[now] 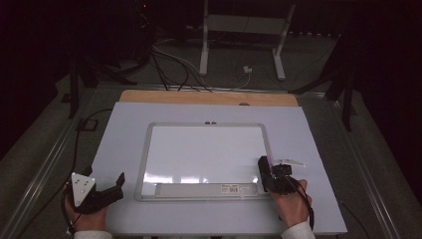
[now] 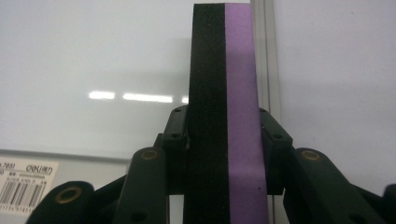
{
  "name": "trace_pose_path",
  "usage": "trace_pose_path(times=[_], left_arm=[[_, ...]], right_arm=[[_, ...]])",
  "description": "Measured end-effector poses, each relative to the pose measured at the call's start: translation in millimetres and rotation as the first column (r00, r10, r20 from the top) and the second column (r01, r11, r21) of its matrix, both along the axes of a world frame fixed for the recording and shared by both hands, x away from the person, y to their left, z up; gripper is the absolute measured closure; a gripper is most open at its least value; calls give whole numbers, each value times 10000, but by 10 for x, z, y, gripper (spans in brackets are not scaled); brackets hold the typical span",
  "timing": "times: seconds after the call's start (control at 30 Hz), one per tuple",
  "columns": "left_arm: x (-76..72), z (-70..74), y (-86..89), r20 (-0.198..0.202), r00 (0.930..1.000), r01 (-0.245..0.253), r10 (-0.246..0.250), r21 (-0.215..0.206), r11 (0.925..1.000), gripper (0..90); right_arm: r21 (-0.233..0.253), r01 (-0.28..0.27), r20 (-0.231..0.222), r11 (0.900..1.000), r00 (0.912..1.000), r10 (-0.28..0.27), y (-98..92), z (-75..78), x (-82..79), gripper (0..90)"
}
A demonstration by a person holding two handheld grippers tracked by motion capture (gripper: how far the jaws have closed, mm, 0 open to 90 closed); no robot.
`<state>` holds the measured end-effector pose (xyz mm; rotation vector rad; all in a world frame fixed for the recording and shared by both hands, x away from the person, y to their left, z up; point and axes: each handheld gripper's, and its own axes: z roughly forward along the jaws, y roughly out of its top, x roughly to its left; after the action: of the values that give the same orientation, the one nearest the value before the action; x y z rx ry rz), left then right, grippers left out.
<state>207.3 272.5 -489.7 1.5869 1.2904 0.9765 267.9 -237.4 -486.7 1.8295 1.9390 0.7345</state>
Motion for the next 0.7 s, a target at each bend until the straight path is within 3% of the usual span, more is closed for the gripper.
trace_pose_path(times=[0.13,0.7], left_arm=[[-6,6,-3,39,10000,-10,10,-22,10000,6],[-2,3,1,13,10000,-6,6,-16,10000,6]], right_arm=[[-221,20,4,9998,10000,-20,-7,1,-44,635],[-275,137,-58,9995,9999,-138,-39,6,-65,632]])
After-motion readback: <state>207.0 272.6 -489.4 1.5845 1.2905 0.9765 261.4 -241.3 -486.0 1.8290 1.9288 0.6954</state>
